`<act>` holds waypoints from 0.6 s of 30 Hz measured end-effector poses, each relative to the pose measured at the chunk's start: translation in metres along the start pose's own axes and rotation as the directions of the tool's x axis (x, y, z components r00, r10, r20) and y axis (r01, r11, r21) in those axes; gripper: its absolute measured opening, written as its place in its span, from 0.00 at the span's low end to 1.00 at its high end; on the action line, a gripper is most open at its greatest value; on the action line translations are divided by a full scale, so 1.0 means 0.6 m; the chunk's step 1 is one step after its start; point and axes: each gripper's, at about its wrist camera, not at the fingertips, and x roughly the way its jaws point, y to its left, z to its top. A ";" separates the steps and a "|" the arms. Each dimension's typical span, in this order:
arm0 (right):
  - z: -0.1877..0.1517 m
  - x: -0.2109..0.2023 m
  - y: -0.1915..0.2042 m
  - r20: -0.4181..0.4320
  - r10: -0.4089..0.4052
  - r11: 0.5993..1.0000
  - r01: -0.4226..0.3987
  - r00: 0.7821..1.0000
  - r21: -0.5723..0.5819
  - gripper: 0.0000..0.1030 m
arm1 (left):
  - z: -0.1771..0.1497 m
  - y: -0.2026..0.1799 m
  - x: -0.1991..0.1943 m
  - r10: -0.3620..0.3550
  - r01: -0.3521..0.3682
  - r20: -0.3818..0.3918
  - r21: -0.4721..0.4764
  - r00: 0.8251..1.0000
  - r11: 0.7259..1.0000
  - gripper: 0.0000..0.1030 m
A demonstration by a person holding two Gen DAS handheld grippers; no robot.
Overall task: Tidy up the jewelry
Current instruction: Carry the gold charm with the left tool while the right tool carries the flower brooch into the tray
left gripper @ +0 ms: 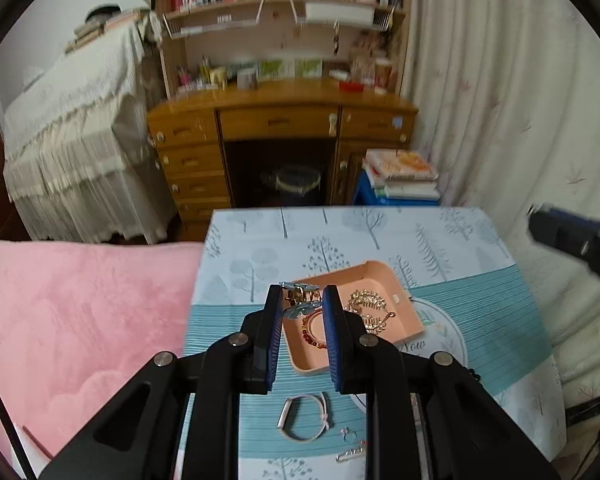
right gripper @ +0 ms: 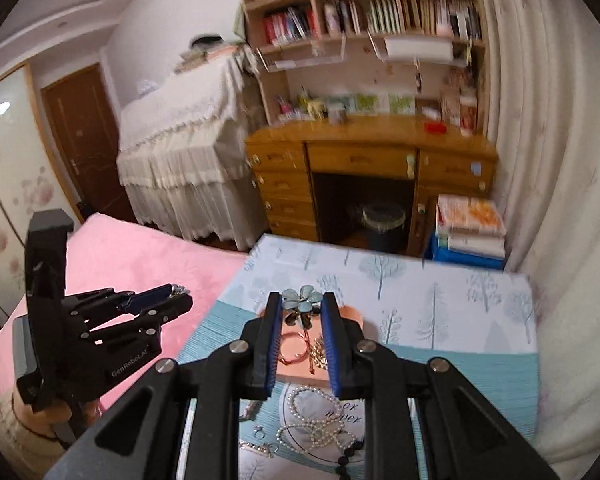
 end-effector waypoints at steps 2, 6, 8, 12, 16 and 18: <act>-0.014 0.056 -0.013 -0.068 -0.005 1.000 0.007 0.998 0.023 0.19 | 0.002 -0.005 0.055 0.022 -0.022 -0.044 0.009 0.999 1.000 0.17; -0.058 0.166 -0.039 -0.212 -0.004 0.998 0.017 0.977 0.060 0.19 | -0.016 -0.005 0.152 0.013 -0.015 -0.153 -0.012 0.988 1.000 0.17; -0.077 0.204 -0.046 -0.262 0.000 0.997 0.018 0.965 0.069 0.19 | -0.027 -0.004 0.195 0.003 -0.009 -0.206 -0.026 0.978 1.000 0.17; -0.101 0.256 -0.052 -0.334 0.007 0.997 0.019 0.943 0.074 0.19 | -0.055 -0.009 0.259 -0.023 0.013 -0.290 -0.037 0.957 0.999 0.19; -0.106 0.264 -0.052 -0.339 0.024 0.997 0.004 0.941 0.083 0.21 | -0.065 -0.013 0.280 -0.029 0.020 -0.308 -0.031 0.951 0.999 0.45; -0.106 0.261 -0.056 -0.328 0.025 0.996 0.006 0.944 0.092 0.26 | -0.068 -0.013 0.270 -0.022 0.017 -0.288 -0.018 0.957 1.000 0.68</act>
